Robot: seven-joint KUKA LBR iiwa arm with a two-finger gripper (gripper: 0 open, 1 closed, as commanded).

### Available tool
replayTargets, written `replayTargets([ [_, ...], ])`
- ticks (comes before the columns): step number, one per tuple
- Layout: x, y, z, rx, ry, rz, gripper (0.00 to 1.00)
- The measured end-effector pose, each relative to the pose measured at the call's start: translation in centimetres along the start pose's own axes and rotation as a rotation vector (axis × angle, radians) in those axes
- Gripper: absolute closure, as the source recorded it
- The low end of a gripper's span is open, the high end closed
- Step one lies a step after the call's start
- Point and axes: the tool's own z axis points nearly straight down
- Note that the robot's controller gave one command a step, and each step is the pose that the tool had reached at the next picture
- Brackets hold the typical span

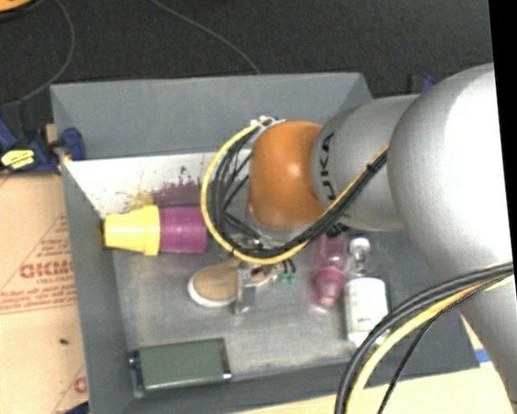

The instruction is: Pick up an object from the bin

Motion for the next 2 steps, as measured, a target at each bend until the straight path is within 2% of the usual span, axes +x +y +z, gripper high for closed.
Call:
replayTargets([
  [2, 0.0, 0.0, 0.0, 0.0, 0.0, 0.0, 1.0],
])
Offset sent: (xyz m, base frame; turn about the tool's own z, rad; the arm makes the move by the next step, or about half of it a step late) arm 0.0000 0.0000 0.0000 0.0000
